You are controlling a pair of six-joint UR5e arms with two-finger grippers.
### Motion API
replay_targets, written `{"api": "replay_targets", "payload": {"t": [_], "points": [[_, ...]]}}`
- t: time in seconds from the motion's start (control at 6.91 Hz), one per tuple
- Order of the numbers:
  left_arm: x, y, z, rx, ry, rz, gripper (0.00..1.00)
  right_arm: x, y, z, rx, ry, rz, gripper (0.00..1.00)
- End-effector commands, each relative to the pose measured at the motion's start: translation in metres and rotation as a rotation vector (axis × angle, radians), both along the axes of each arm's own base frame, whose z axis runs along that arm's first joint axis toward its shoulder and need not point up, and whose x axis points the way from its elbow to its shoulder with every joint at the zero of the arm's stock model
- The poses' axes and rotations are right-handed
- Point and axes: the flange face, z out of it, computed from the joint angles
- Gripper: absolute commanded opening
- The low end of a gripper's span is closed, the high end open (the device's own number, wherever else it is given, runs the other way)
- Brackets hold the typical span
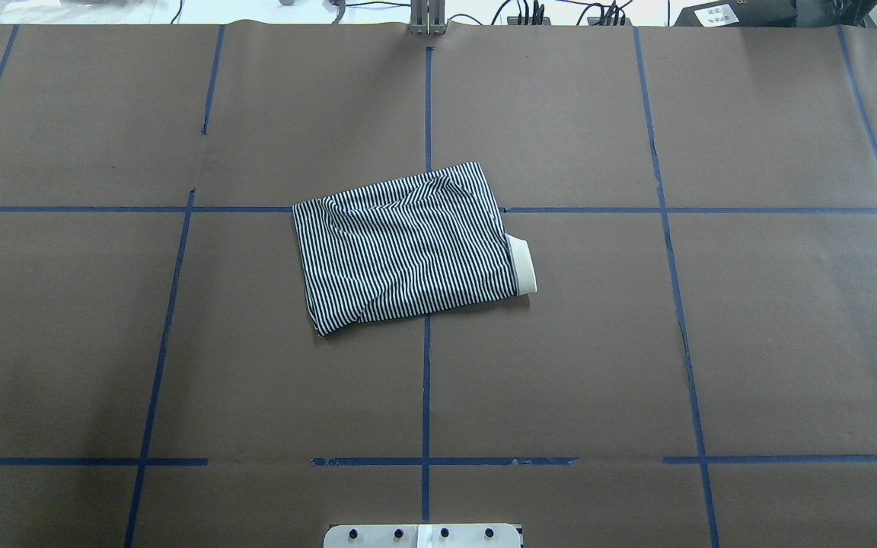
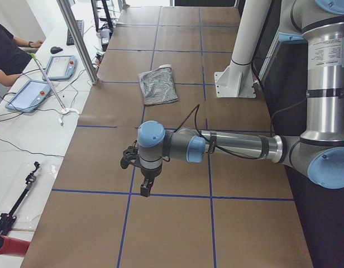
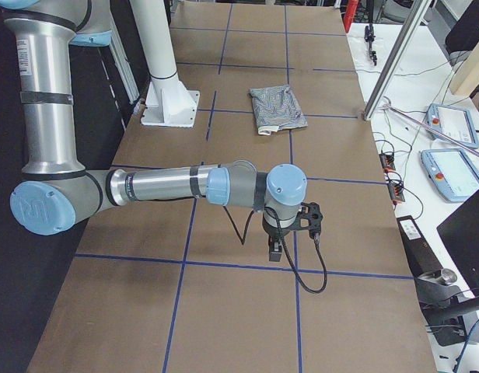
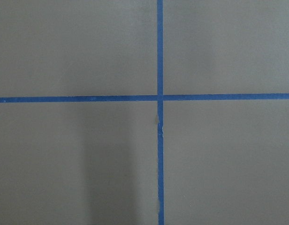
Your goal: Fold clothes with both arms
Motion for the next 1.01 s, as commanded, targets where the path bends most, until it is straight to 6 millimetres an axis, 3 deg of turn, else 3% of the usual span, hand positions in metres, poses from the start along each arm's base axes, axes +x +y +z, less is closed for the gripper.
{"api": "replay_targets", "payload": {"t": [0.0, 0.87], "points": [[0.0005, -0.002, -0.0031, -0.004, 0.001, -0.004, 1.0, -0.0119, -0.0044, -0.0012, -0.016, 0.01, -0.007, 1.0], [0.0007, -0.005, -0.0045, -0.122, 0.021, -0.158, 1.0, -0.019, -0.0056, 0.0011, -0.021, 0.051, -0.024, 1.0]]}}
